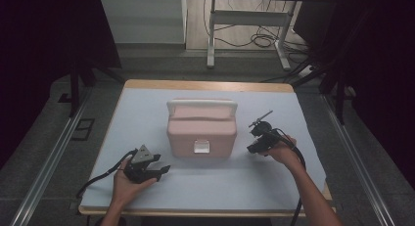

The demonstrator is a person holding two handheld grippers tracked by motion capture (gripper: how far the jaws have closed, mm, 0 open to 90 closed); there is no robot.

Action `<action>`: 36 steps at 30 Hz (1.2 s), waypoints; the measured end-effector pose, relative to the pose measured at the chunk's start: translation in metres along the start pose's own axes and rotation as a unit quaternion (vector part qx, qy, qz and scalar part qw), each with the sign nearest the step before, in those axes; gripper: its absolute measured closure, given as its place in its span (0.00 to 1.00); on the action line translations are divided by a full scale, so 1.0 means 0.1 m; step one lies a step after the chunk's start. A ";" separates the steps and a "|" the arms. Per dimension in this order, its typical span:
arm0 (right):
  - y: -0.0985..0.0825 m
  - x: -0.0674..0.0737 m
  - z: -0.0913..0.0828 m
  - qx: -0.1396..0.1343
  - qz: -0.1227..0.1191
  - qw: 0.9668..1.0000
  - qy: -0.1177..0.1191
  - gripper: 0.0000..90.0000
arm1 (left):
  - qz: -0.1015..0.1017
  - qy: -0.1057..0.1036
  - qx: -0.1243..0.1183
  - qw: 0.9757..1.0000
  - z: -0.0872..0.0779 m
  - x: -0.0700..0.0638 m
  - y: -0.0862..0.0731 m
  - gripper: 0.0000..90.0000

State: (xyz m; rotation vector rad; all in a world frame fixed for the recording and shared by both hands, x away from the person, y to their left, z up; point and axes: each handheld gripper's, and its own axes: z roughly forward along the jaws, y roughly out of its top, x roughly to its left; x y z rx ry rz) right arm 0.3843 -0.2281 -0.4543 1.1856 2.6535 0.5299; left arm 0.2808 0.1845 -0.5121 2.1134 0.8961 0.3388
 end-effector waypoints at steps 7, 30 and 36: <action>-0.07 -0.04 -0.24 -0.050 0.016 0.999 -0.003 0.51 | -0.002 0.000 -0.004 1.000 0.00 0.00 0.00 0.45; -0.59 0.22 -0.54 -0.240 0.038 0.969 0.038 0.50 | -0.002 0.002 0.002 1.000 0.01 0.01 0.00 0.45; -0.71 0.33 -0.41 -0.268 0.032 0.961 0.056 0.52 | -0.004 0.003 0.004 1.000 0.01 0.01 -0.01 0.45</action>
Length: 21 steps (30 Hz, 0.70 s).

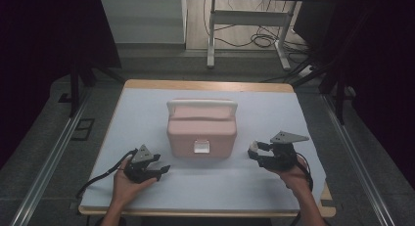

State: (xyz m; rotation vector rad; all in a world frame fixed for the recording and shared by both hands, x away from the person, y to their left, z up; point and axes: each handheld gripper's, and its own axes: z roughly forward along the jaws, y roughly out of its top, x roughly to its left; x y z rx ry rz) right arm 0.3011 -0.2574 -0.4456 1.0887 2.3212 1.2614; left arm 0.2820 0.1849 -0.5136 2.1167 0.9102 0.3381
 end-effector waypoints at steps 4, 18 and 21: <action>-0.15 0.05 0.08 -0.006 -0.003 1.000 0.016 0.52 | 0.000 0.001 -0.001 1.000 0.00 0.00 0.00 0.45; -0.40 0.08 0.27 -0.007 -0.004 0.999 0.032 0.52 | 0.002 0.003 0.003 1.000 0.01 0.00 -0.01 0.45; -0.41 0.08 0.28 -0.005 -0.002 1.000 0.030 0.52 | 0.002 0.004 0.002 1.000 -0.01 -0.01 -0.01 0.45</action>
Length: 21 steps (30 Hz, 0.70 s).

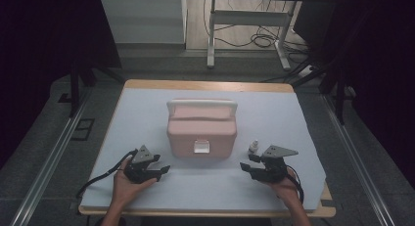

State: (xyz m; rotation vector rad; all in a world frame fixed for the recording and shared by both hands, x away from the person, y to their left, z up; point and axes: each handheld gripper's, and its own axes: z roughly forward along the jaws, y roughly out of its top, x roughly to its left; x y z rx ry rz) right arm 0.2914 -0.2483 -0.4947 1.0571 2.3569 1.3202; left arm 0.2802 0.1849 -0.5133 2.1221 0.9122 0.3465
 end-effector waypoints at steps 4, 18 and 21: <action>-0.02 -0.01 0.01 0.000 0.002 1.000 -0.001 0.52 | 0.000 0.001 -0.005 1.000 -0.05 0.00 0.01 0.44; -0.06 -0.02 0.00 0.000 0.002 1.000 0.009 0.52 | -0.002 -0.024 -0.013 1.000 -0.27 0.24 0.12 0.45; -0.06 -0.02 0.00 -0.001 0.003 1.000 0.009 0.52 | -0.003 -0.032 -0.011 0.999 -0.31 0.34 0.16 0.46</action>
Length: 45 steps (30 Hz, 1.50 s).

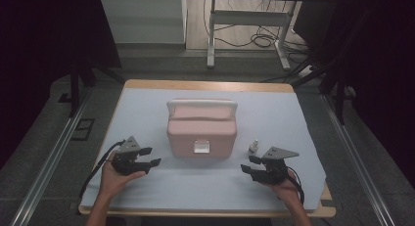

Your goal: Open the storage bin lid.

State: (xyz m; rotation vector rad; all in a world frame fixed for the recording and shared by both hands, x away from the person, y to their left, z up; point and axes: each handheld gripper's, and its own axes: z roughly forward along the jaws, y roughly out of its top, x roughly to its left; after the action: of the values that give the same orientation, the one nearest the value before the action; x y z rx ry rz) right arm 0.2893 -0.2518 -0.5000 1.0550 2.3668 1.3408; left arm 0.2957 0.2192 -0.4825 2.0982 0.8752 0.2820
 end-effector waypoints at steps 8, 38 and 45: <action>-0.01 0.00 -0.01 0.001 -0.002 1.000 -0.001 0.52 | 0.023 -0.021 0.006 0.999 -0.18 0.25 0.33 0.46; -0.05 -0.03 0.00 0.010 -0.001 1.000 -0.004 0.52 | 0.147 -0.084 0.089 0.982 -0.23 0.50 1.73 0.44; -0.06 -0.04 0.00 0.010 0.002 1.000 -0.005 0.52 | 0.167 -0.094 0.106 0.976 -0.16 0.51 1.95 0.45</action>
State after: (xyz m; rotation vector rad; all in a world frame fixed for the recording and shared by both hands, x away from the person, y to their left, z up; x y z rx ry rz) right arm 0.2892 -0.2566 -0.5059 1.0688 2.3766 1.3124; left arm 0.4206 0.1816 -0.3279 2.4250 0.4536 0.1660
